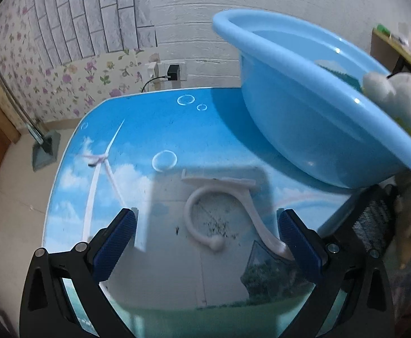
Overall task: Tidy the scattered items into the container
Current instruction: 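Grasp the white plastic hook with left tool while right tool grasps the clear banded box, then lift the white hook with left tool while right tool lifts the clear box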
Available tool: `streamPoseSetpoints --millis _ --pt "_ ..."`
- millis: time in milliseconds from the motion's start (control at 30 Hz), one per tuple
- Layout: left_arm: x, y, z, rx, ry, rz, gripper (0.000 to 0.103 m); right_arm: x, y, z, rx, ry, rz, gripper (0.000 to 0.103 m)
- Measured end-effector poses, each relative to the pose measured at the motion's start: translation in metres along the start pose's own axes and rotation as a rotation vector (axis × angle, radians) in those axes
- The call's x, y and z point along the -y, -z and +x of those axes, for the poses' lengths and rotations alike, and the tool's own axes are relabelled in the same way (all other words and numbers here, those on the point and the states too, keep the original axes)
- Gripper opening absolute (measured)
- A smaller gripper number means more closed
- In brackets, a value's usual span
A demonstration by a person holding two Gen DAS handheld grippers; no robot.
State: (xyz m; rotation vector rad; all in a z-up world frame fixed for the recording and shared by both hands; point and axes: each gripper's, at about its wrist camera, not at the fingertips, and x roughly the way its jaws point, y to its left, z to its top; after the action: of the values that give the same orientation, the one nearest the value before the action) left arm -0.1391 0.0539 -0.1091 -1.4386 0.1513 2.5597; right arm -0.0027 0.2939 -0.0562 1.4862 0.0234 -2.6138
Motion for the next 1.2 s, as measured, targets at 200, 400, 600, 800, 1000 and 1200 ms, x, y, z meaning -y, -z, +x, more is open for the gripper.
streamPoseSetpoints --millis 200,400,600,800,1000,1200 --pt "0.007 -0.003 -0.008 0.046 0.019 0.042 0.050 -0.002 0.003 0.003 -0.016 0.016 -0.013 0.083" --pt "0.007 0.005 -0.014 0.034 0.013 0.049 0.050 0.006 0.008 -0.007 -0.013 -0.033 0.033 0.082" --pt "0.006 0.022 -0.027 0.028 0.007 0.044 0.050 0.010 0.017 -0.020 0.007 -0.043 0.054 0.082" --pt "0.009 0.040 -0.043 0.029 0.016 0.029 0.050 0.015 0.025 -0.029 0.036 -0.049 0.063 0.082" --pt "0.015 0.055 -0.049 0.005 -0.014 0.023 0.050 0.016 0.032 -0.029 0.060 -0.051 0.061 0.082" --pt "0.023 0.063 -0.053 0.007 -0.038 -0.004 0.050 0.016 0.033 -0.028 0.098 -0.050 0.032 0.082"
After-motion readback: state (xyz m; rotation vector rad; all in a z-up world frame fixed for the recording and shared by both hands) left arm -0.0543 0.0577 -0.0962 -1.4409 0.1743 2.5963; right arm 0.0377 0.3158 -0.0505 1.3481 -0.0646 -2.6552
